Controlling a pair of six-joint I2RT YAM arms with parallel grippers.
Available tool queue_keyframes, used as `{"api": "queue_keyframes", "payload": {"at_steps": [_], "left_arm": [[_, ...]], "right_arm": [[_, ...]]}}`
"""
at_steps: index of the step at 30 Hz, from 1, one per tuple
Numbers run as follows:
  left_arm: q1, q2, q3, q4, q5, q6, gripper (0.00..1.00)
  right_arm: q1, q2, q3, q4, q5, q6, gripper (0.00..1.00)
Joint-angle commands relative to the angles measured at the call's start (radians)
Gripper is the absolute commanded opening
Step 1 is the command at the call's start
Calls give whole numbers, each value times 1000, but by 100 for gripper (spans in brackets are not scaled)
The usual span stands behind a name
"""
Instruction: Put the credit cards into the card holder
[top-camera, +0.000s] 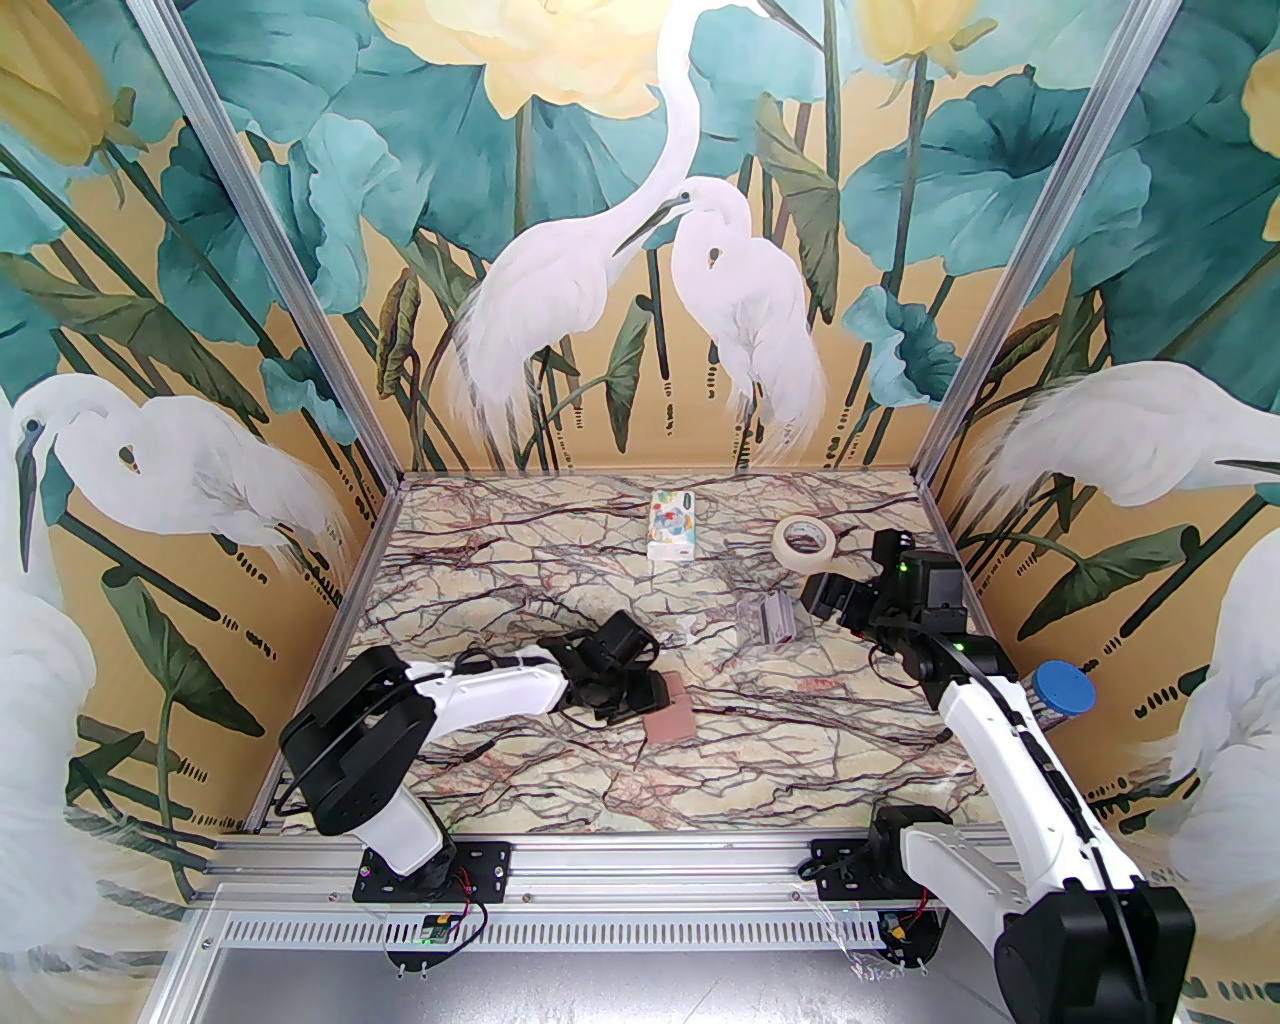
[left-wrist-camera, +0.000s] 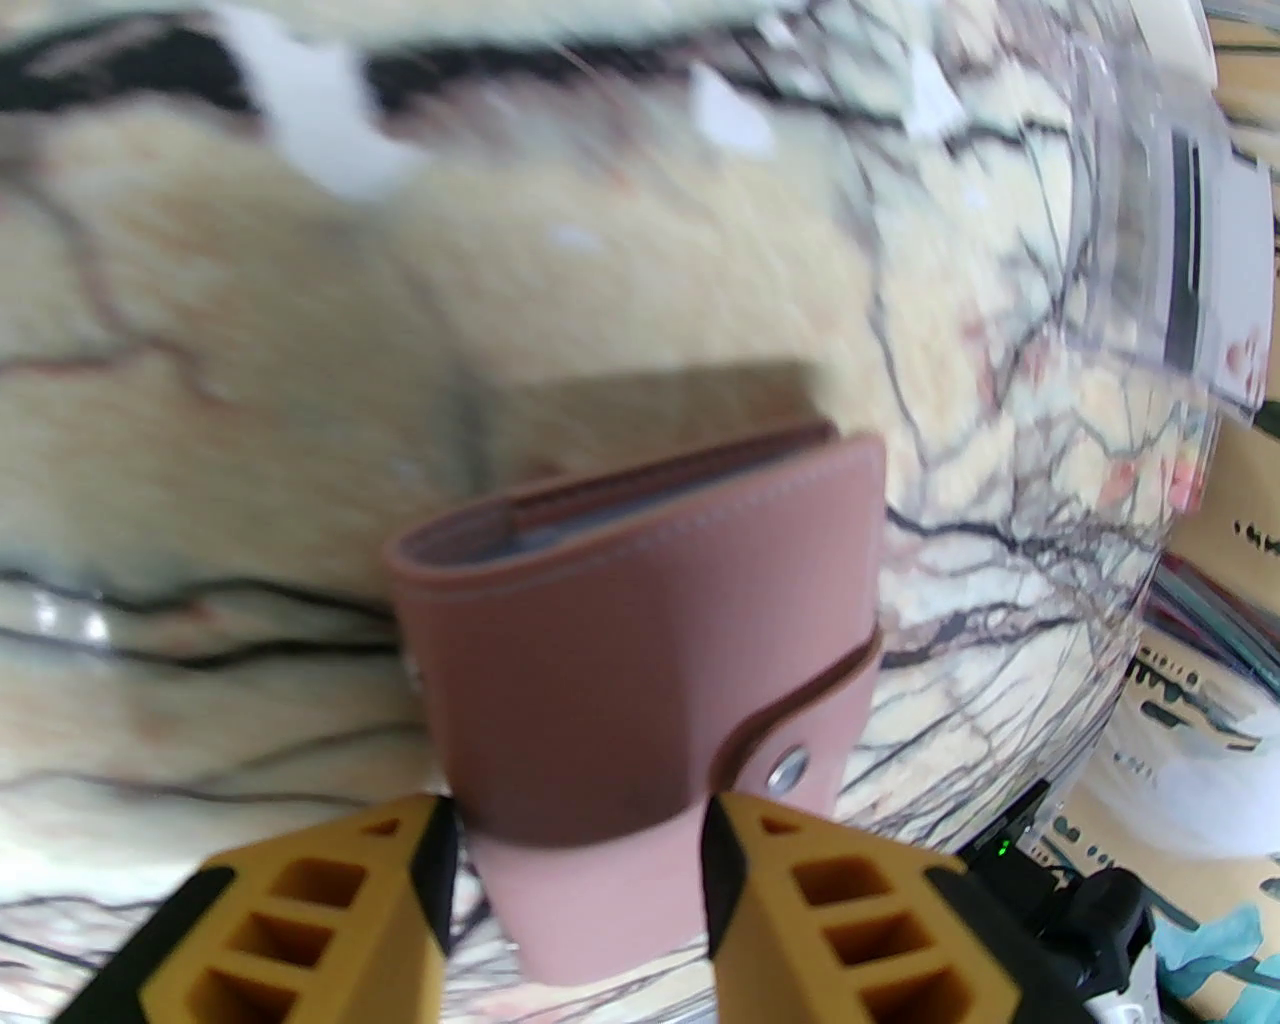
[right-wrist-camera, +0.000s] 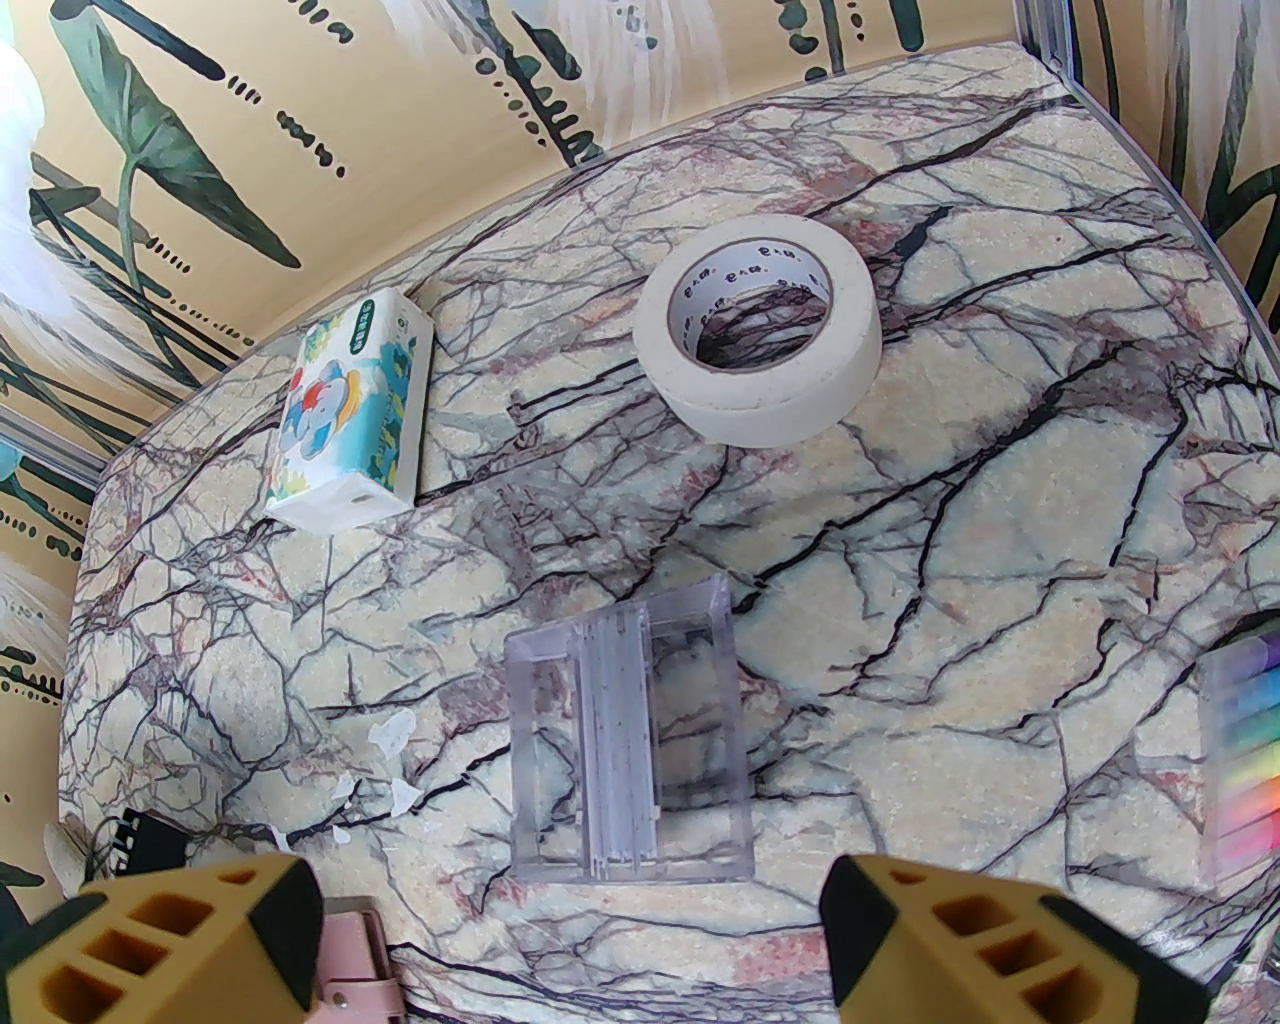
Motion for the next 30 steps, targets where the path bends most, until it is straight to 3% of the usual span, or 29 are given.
{"api": "queue_keyframes", "payload": {"at_steps": [1,9,17,25,30], "left_arm": [[-2,-5,18,-25,-19,-9,47],[-1,-69,31,-95,-56,-3,54],[39,-193,-22,-106,-66,-2,56],[44,-215,-95,-12,-21,-14,56],[44,-215,-174,118,10,-30,54]], "right_arm": [[-1,-2,-20,-21,-32,12,88],[22,-11,-41,-50,-139,30,83],[306,53,-68,-96,-137,141,72],[478,149,-55,-110,-69,224,60],[544,200,-115,51,-119,345,54]]}}
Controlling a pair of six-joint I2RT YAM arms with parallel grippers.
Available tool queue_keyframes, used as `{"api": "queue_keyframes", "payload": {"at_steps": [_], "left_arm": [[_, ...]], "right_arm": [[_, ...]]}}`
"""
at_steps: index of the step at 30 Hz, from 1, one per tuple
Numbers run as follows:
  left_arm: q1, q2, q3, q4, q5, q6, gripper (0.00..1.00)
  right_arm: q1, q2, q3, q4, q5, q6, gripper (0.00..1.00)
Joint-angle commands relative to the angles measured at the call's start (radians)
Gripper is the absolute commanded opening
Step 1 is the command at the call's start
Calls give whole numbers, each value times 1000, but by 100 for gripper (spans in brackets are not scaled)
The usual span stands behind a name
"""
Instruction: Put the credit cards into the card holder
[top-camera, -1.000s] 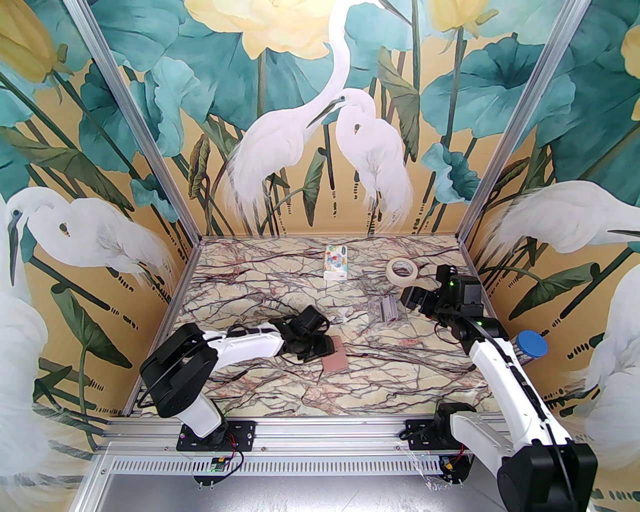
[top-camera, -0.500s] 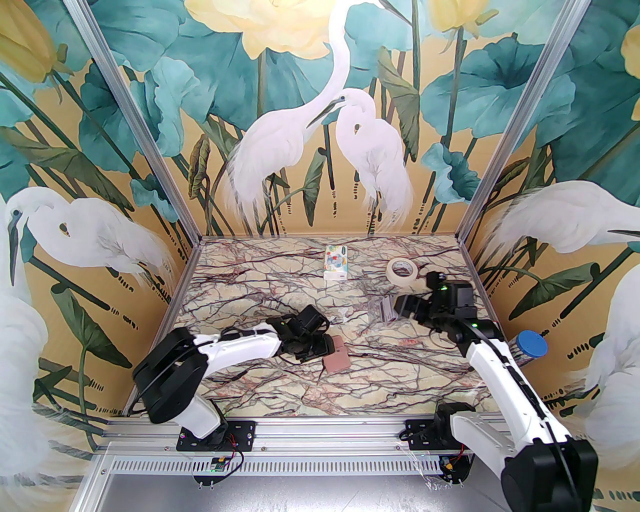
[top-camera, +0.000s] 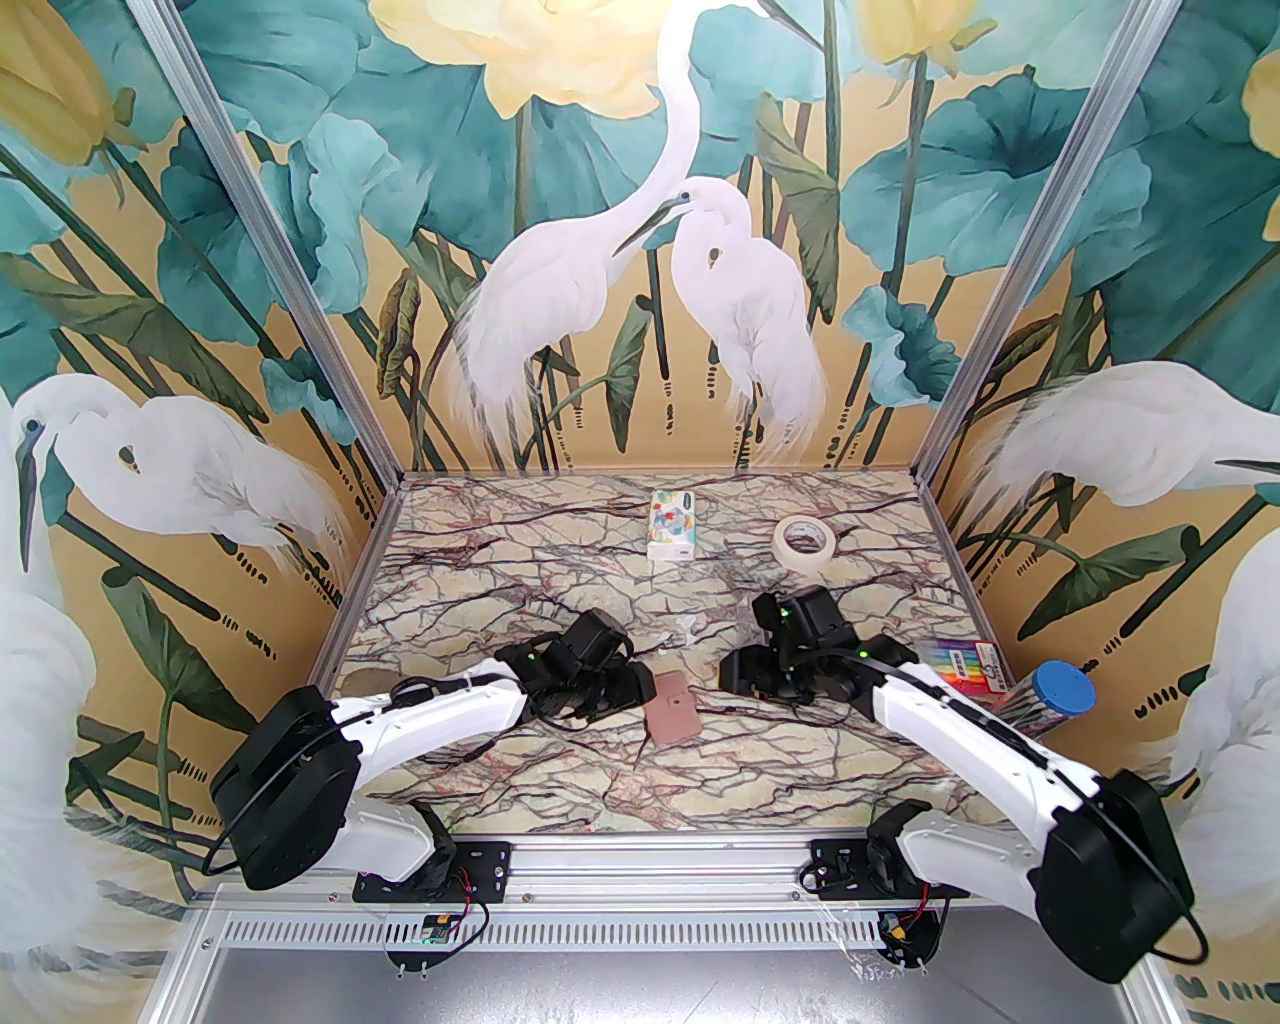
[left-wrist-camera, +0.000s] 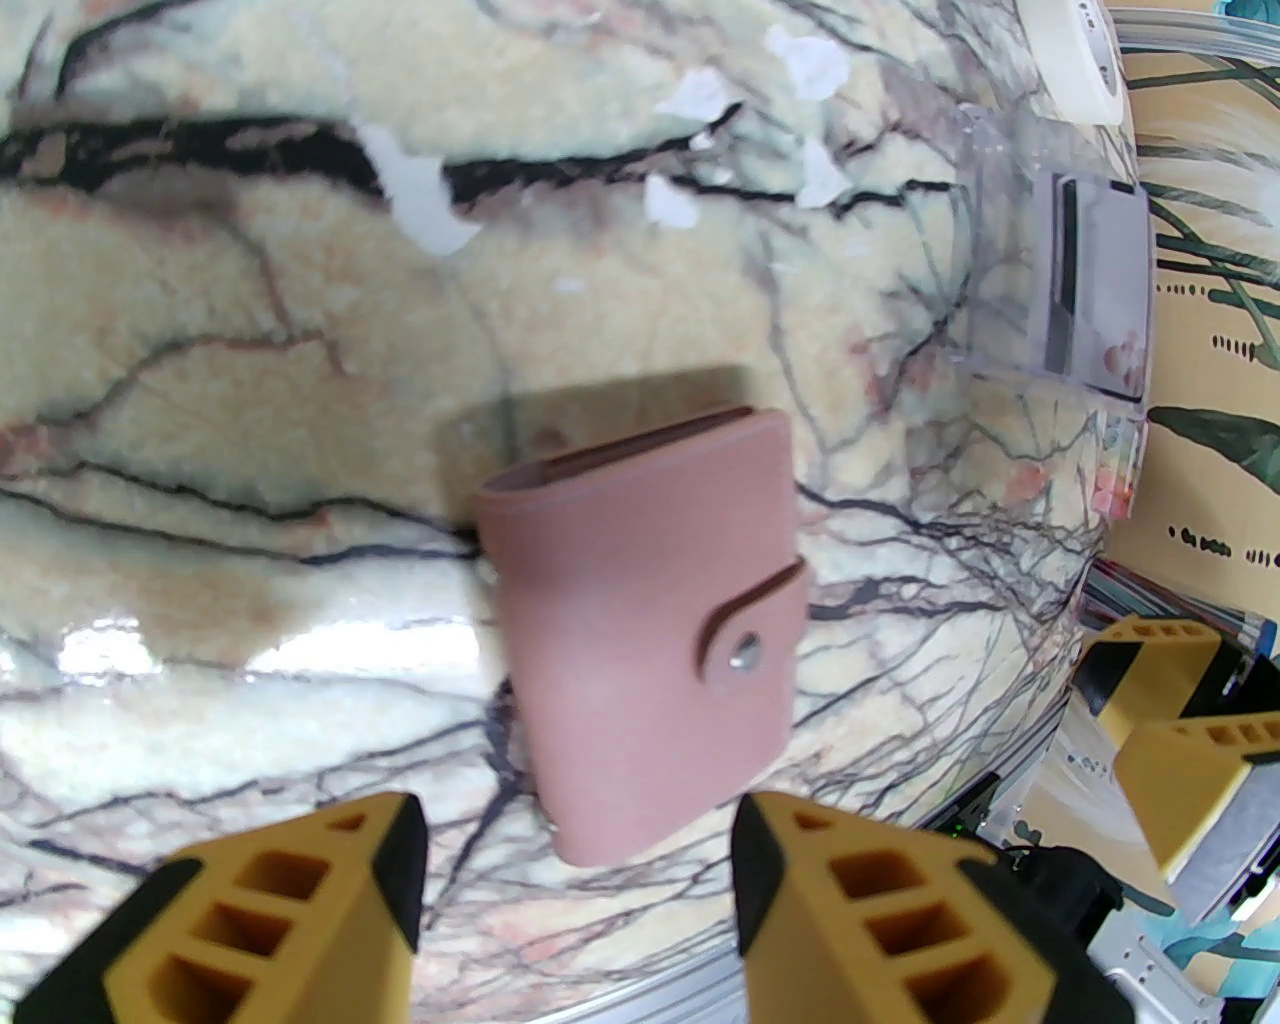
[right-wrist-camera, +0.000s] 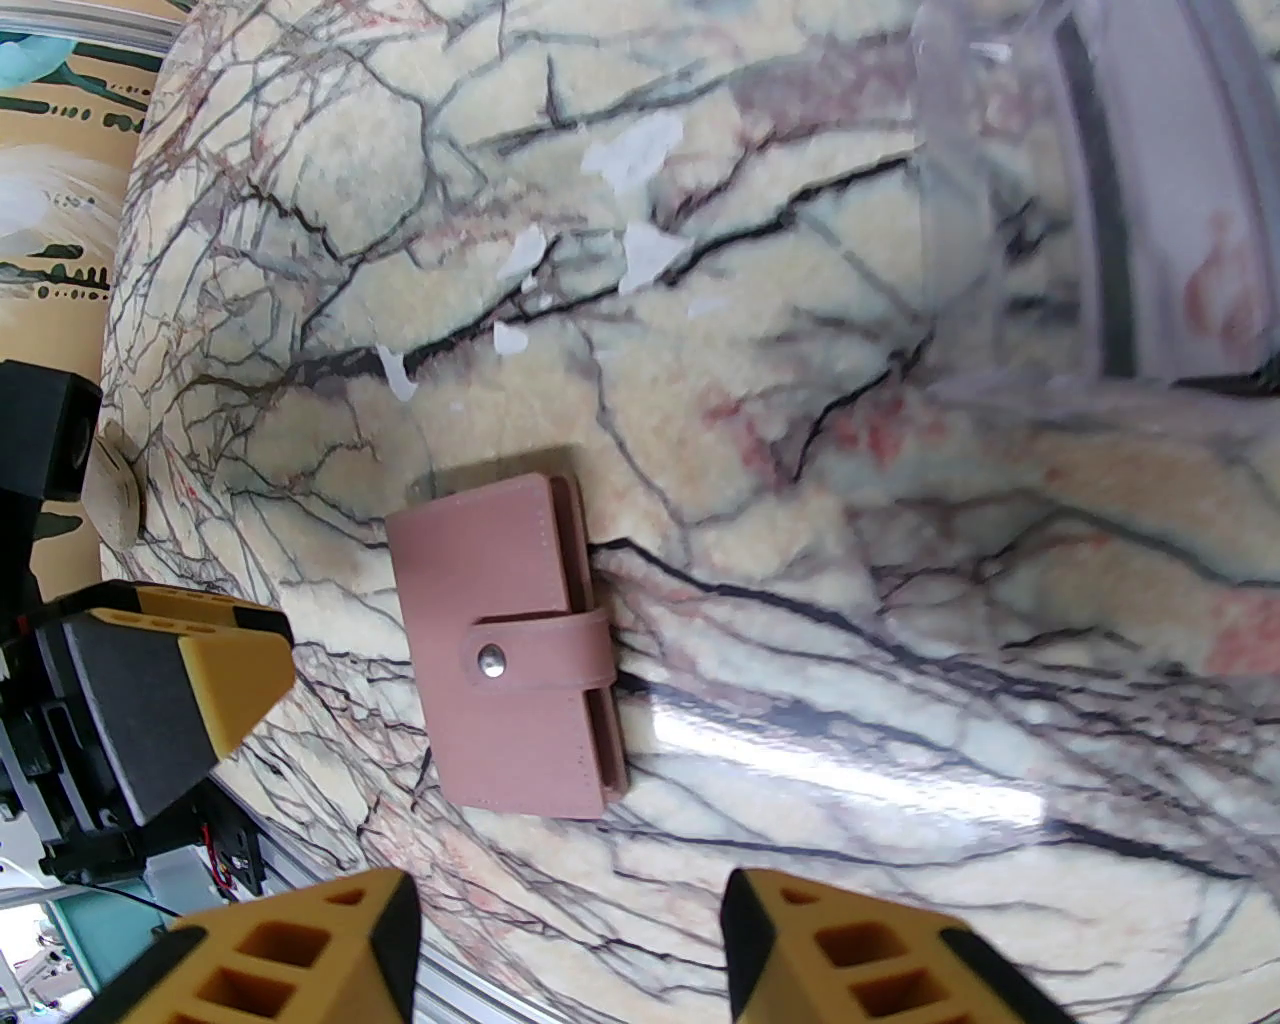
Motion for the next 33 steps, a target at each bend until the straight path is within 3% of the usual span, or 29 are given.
{"api": "queue_keyframes", "payload": {"at_steps": [1,9,15,20,33], "left_arm": [[4,3,-51,111,30,-14,53],[15,71,-70,185,72,54,52],[42,88,-80,239,106,73,51],[42,120,-102,308,145,46,46],[42,133,-100,298,136,51,40]], "right_arm": [[62,47,-17,86,17,98,54],[203,205,-22,171,151,195,51],[230,214,-34,186,229,235,46],[239,262,-14,200,211,231,43],[317,317,2,265,168,266,35]]}}
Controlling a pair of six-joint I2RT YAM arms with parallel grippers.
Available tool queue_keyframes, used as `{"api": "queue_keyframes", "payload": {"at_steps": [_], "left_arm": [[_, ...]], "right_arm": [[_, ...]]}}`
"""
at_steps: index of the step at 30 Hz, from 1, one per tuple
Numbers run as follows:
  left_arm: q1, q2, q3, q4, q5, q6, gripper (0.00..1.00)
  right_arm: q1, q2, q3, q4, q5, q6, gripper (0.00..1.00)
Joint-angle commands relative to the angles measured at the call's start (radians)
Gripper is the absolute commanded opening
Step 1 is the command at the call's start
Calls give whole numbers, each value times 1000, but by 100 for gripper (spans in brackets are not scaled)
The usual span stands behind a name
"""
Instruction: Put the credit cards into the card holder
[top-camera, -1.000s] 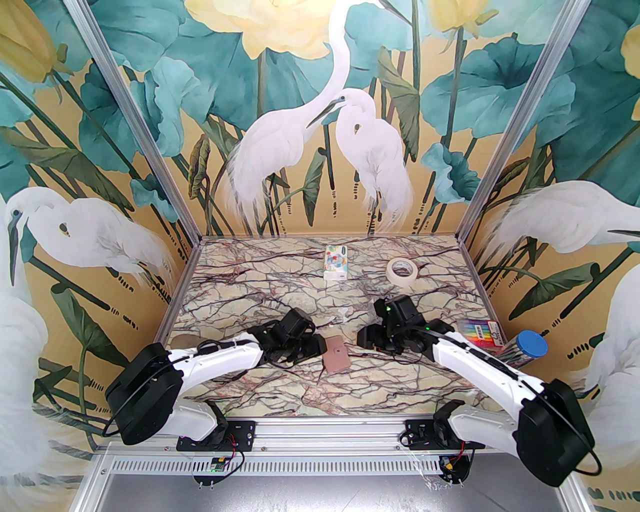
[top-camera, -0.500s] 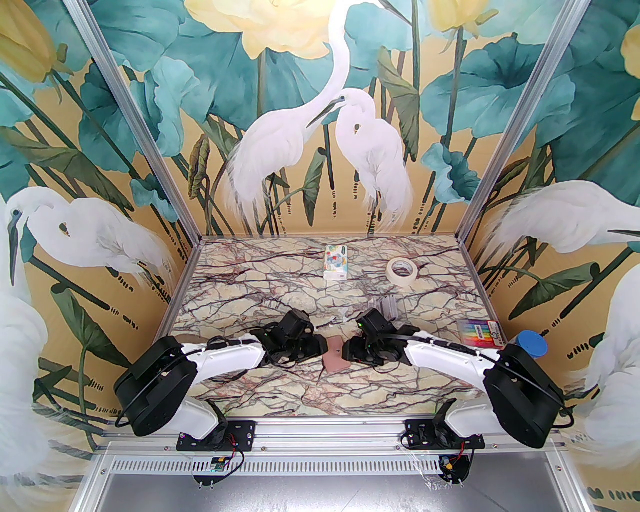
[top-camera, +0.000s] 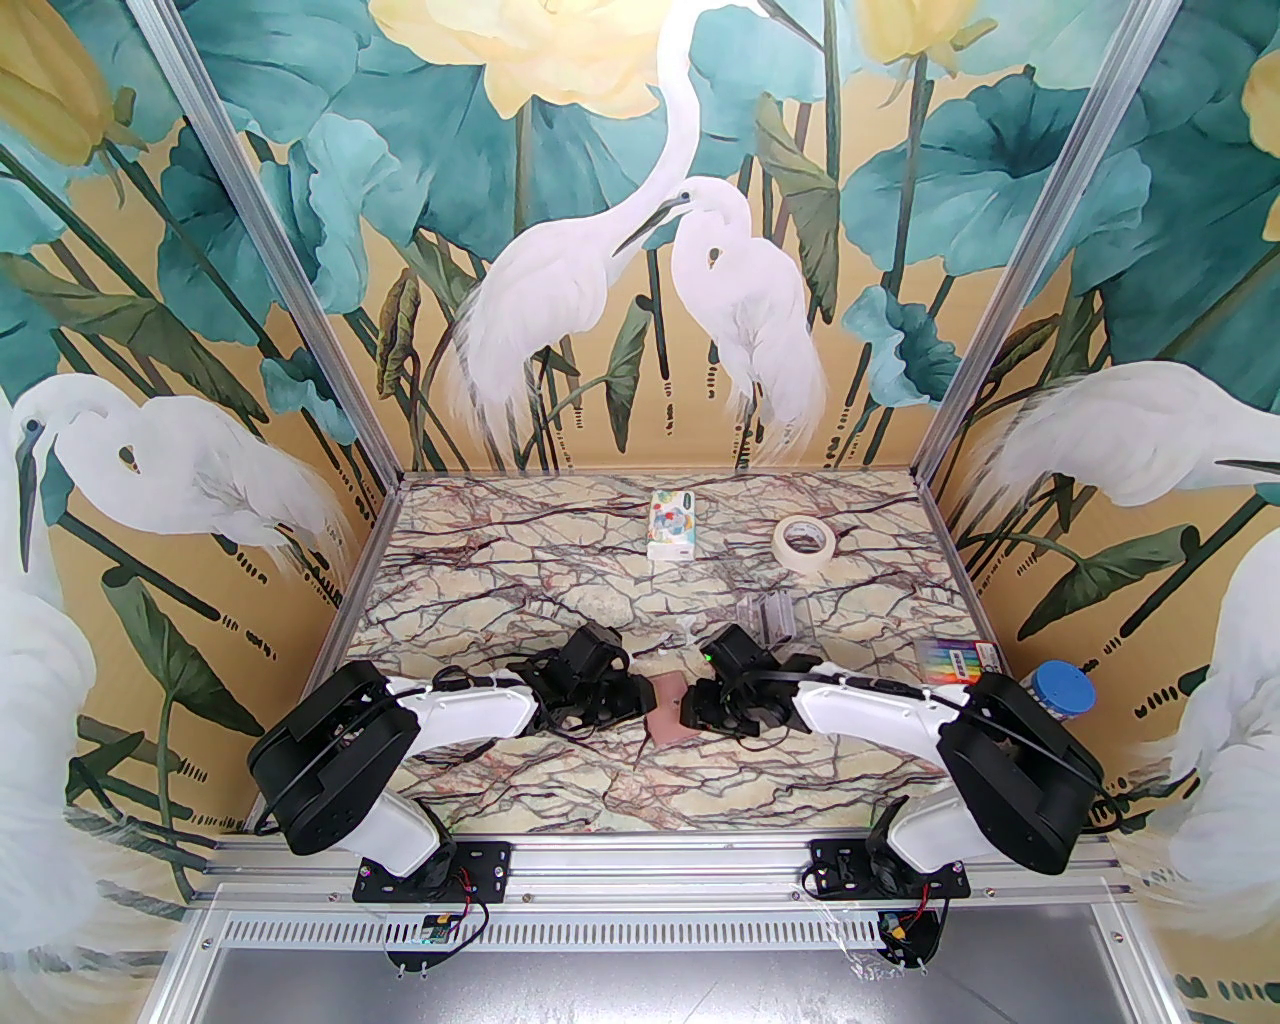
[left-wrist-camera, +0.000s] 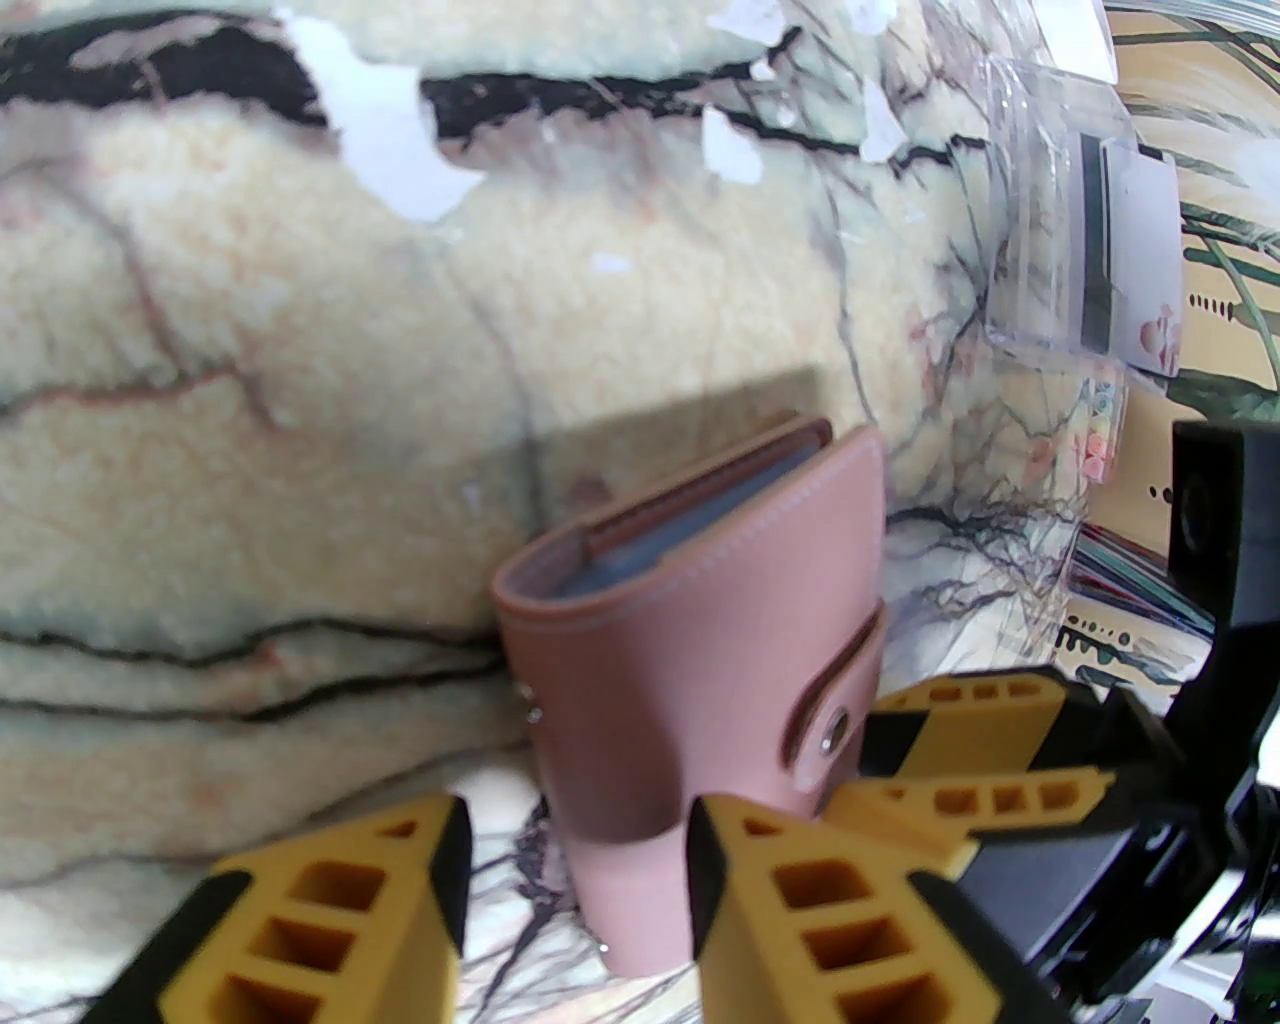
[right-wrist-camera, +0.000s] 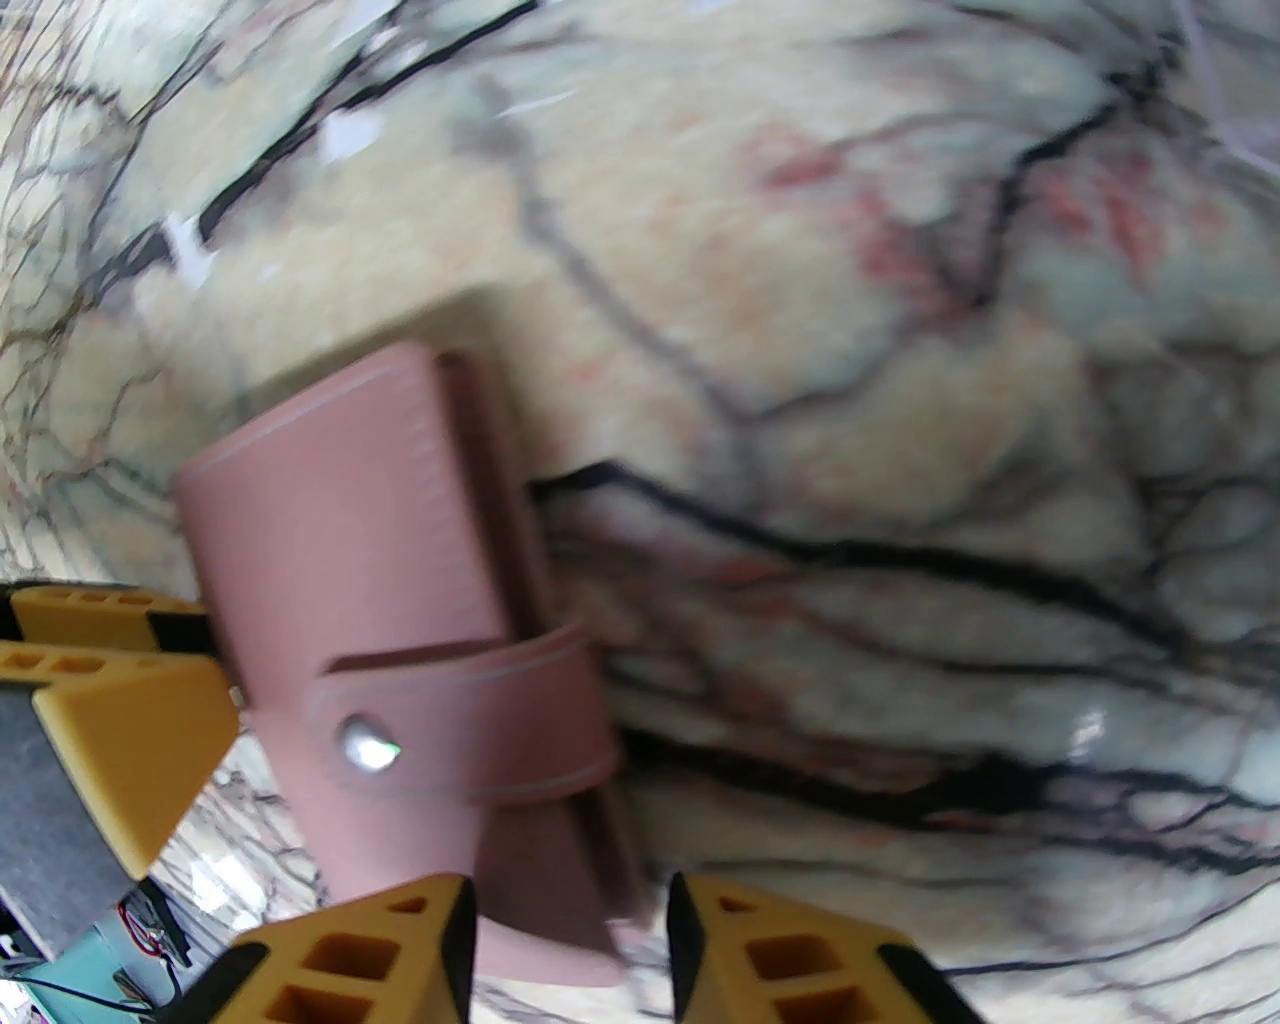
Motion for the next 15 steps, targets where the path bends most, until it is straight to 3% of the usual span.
{"api": "queue_keyframes", "payload": {"at_steps": [1,9,15], "left_arm": [[3,8,7,4,21,14,40],[3,3,-1,-21,10,20,40],[3,-31,-3,-44,6,32,40]], "right_arm": [[31,30,27,48,-17,32,34],[52,20,50,1,21,21,35],[50,-64,93,-149,140,-8,54]]}}
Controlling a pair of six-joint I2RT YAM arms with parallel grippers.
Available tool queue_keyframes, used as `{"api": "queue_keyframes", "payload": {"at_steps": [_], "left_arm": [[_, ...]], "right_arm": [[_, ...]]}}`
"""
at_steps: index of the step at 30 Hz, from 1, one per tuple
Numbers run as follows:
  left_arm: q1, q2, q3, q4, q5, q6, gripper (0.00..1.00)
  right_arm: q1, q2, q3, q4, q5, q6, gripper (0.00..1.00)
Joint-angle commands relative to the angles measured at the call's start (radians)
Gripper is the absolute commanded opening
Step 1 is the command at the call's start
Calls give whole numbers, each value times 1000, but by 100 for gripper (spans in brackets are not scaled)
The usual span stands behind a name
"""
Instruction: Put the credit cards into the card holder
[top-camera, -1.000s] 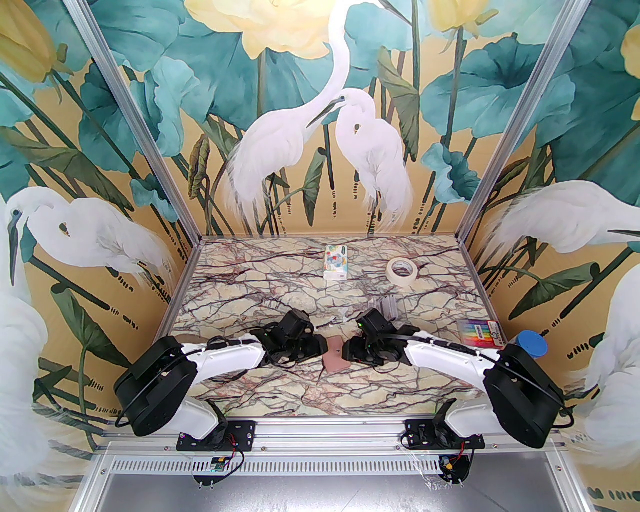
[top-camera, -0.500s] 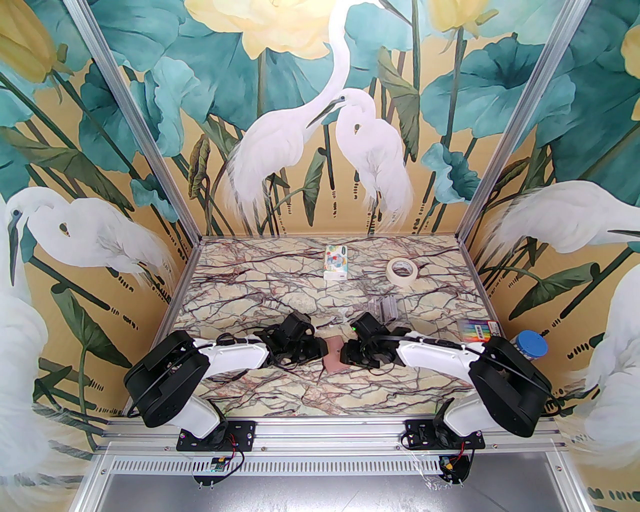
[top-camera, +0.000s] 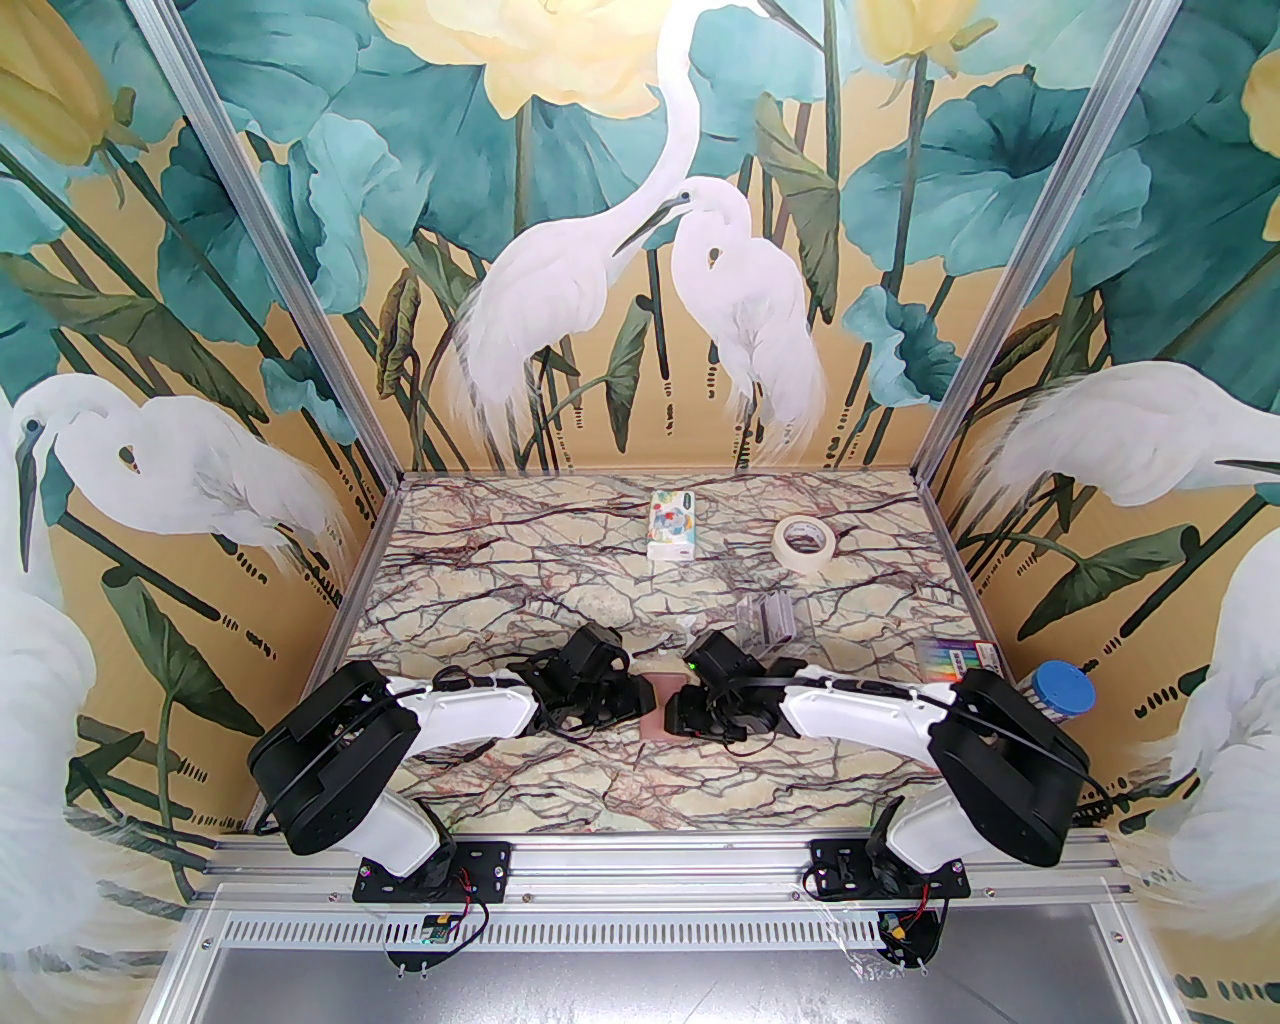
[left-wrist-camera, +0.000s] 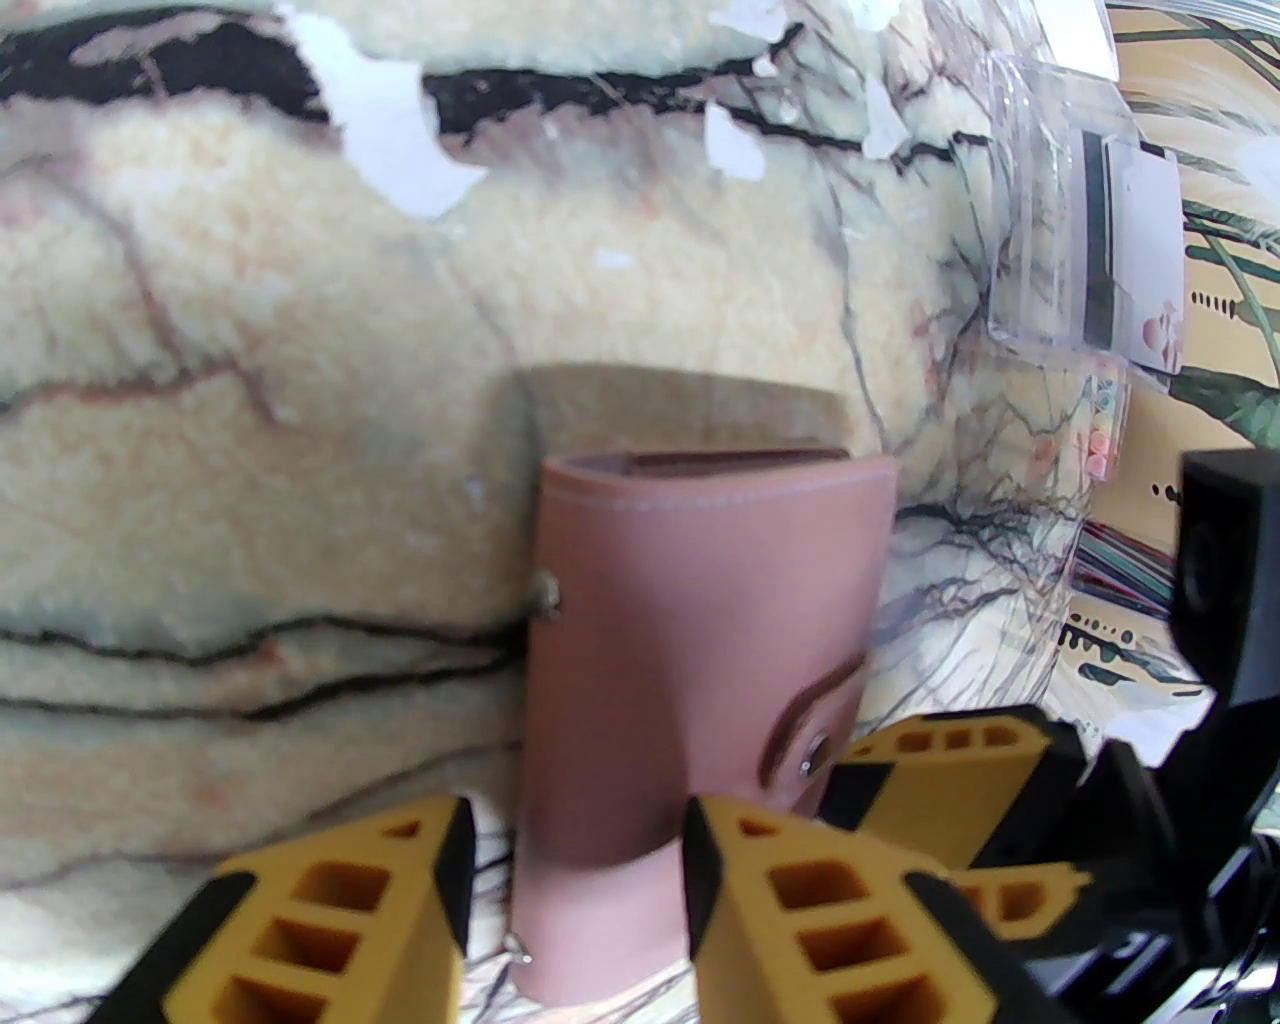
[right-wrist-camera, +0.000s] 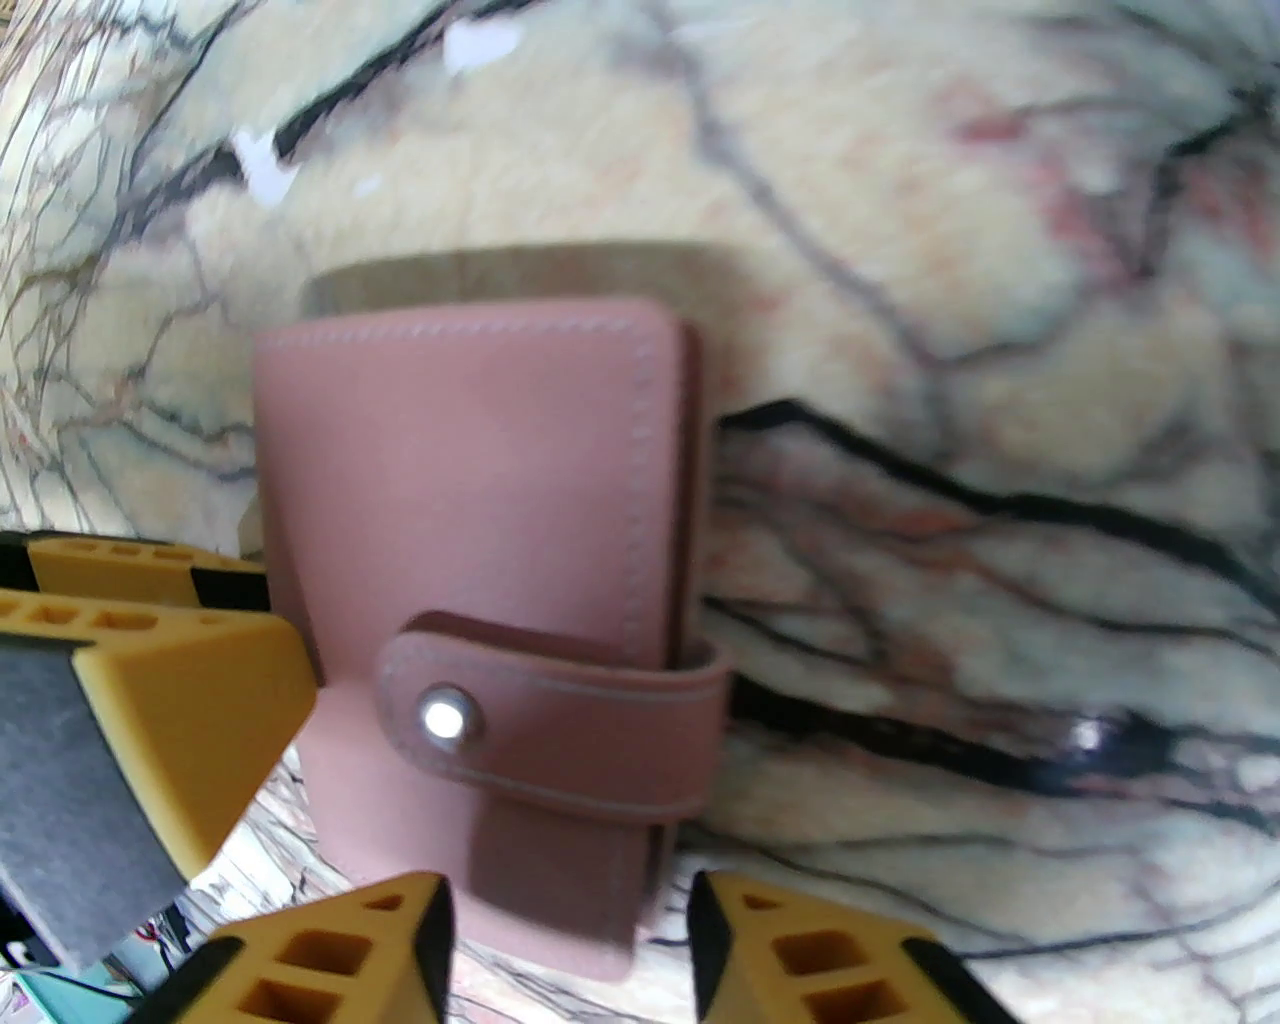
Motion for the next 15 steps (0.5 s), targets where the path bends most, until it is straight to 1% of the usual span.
{"api": "queue_keyframes", "payload": {"at_steps": [1,4,6,9,15], "left_arm": [[3,-35,-5,-34,9,26,39],[3,-42,-16,-17,28,34,37],[3,-45,-26,-3,33,42,35],[2,-46,-34,3,33,47,33],[3,-33,-41,25,45,51,30]], "right_arm": [[1,-75,57,-125,104,-28,55],[-5,-101,111,-218,153,-46,55],[-8,-105,137,-244,158,-44,54],[-14,-86,160,-240,127,-31,49],[-30,10,204,-219,68,-37,37]]}}
